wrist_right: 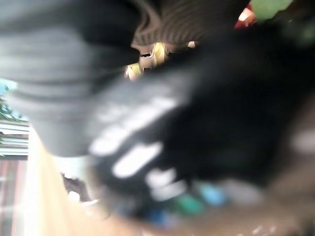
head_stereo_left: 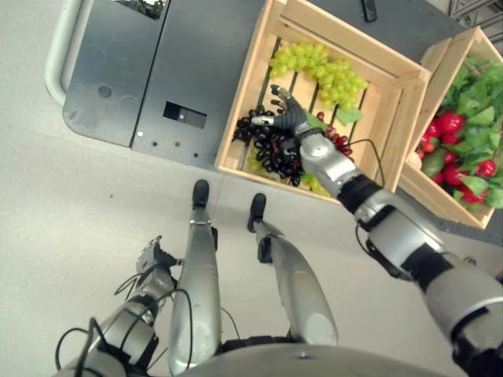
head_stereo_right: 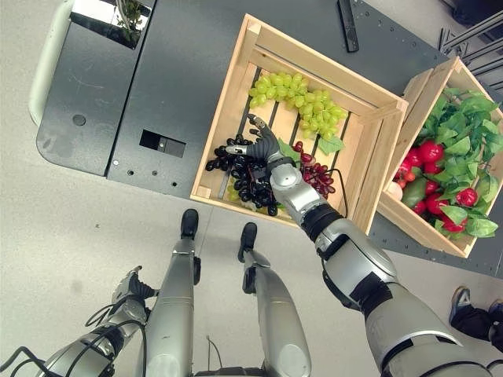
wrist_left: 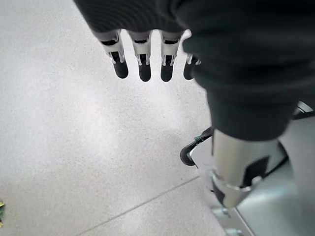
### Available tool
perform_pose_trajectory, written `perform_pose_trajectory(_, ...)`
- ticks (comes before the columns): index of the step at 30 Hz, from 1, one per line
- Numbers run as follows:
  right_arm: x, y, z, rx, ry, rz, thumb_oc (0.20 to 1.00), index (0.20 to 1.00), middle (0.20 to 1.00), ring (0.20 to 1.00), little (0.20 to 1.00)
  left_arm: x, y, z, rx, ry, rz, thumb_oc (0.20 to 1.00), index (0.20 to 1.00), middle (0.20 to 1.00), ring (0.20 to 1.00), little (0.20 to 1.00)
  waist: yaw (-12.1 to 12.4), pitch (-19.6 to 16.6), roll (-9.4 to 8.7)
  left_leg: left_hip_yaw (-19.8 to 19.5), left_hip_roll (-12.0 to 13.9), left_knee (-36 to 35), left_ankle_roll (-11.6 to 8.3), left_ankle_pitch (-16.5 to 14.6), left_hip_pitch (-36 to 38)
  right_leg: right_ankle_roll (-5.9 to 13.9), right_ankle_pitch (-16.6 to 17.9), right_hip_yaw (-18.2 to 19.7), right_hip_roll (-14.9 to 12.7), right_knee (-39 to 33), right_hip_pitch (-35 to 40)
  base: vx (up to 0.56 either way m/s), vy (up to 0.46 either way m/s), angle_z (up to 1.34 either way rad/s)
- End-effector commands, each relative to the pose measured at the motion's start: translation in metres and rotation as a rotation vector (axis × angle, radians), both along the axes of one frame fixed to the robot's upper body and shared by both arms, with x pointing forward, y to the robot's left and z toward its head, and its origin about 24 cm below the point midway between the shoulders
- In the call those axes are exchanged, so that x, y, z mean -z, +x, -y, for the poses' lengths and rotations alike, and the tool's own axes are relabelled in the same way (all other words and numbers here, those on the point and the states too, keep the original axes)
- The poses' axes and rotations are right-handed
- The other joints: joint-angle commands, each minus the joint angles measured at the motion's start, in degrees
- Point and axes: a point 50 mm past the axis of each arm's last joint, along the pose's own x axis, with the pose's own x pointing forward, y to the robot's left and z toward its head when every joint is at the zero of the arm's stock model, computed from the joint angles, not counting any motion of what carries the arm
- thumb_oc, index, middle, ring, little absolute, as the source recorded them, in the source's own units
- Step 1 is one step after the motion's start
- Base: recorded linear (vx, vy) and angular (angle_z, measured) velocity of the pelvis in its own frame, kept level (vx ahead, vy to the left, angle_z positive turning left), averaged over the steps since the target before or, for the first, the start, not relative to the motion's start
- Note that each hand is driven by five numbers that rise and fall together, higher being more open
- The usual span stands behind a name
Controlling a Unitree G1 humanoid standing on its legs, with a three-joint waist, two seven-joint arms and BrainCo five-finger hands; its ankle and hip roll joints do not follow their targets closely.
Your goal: Pick up the fruits from the basket on one side to the basket on the other side
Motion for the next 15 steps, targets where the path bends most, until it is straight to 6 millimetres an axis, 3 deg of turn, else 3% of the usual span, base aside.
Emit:
perform_pose_trajectory(1, -0.022, 0.005, 0.017, 0.030, -0.043, 0.072, 1.000, 1.000, 1.000, 1.000, 1.000, -0.003, -0.002, -0.009, -0.097, -0.048, 0.048, 1.000, 1.000, 1.000, 1.000, 1.000, 1.2, 2.5, -2.83, 0.8, -2.8, 2.5, 1.29, -2.4, 0.8, 2.93, 6.0, 0.0, -1.3, -0.1, -1.6, 0.00, 0.000, 0.00)
perform_pose_trajectory(15, -0.023, 0.008, 0.033, 0.029, -0.202, 0.083, 1.000, 1.000, 1.000, 1.000, 1.000, -0.014, 0.006, -0.023, -0.100, -0.041, 0.080, 1.000, 1.000, 1.000, 1.000, 1.000, 0.3, 2.5, -2.62, 0.4, -3.1, 2.9, 1.19, -1.9, -1.6, 2.73, 6.2, -0.3, -1.3, 0.4, -3.9, 0.00, 0.000, 0.00)
